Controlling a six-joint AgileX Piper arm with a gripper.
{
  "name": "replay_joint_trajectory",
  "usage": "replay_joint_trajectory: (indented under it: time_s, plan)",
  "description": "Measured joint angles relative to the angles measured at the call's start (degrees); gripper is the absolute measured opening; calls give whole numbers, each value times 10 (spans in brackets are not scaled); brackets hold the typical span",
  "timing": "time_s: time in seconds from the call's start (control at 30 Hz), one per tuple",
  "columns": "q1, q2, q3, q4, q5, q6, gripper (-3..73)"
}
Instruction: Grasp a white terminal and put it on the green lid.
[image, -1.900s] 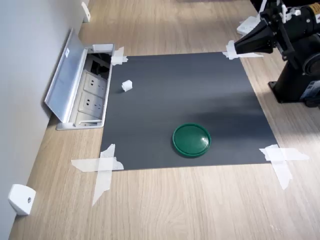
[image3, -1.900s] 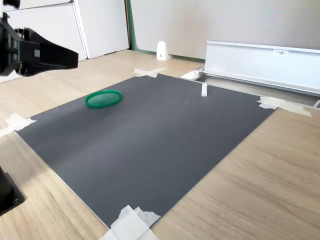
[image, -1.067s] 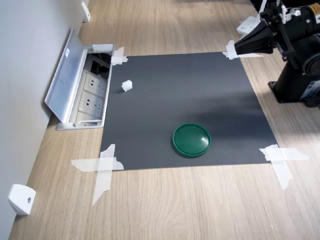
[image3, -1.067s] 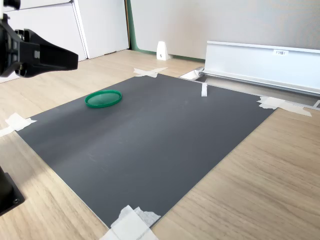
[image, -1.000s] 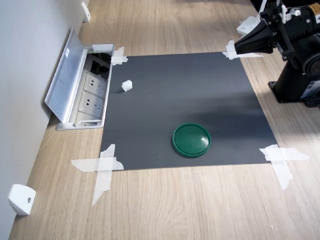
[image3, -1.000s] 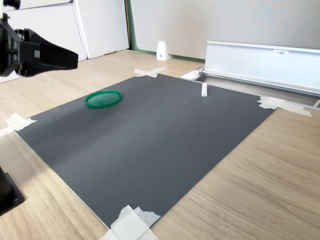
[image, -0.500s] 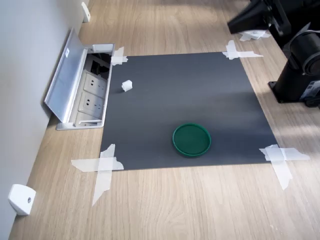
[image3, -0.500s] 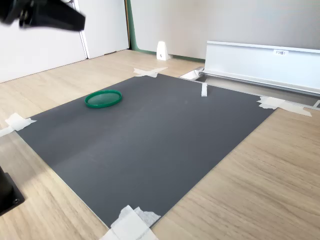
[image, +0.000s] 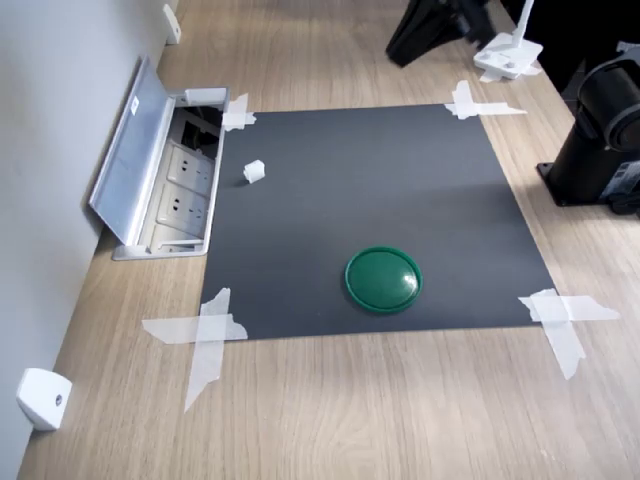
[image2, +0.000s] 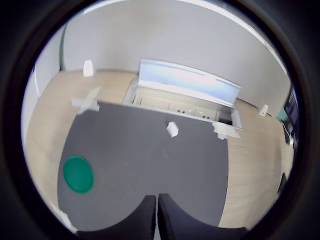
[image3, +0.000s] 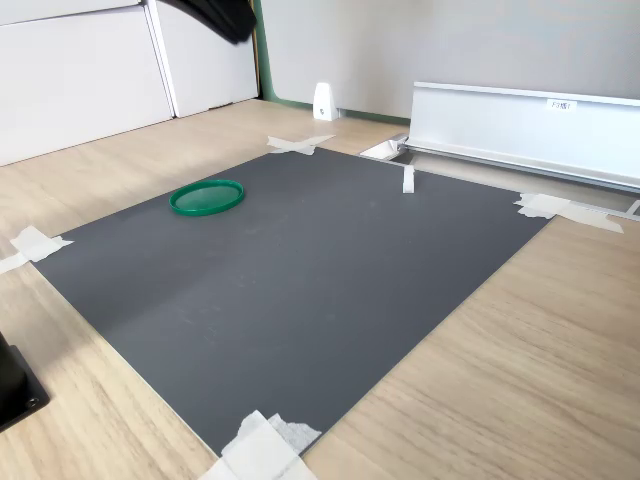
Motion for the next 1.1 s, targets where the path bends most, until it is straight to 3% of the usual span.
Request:
replay_joint_trajectory:
  time_s: [0.1, 0.2, 0.3, 0.37, 0.57, 0.67, 0.8, 1.1]
  plan:
    - [-6, 57, -38, 27, 26, -91, 18]
    - [-28, 113, -89, 82, 70, -171, 78]
    - [-59, 161, -144, 135, 108, -228, 174]
    - [-70, 182, -178, 150, 126, -253, 263]
    - [-78, 250, -298, 128, 177, -277, 532]
    - [-78, 285, -352, 114, 224, -292, 612]
    - [-78, 332, -413, 110, 268, -304, 647]
    - [-78, 423, -480, 91, 273, -306, 646]
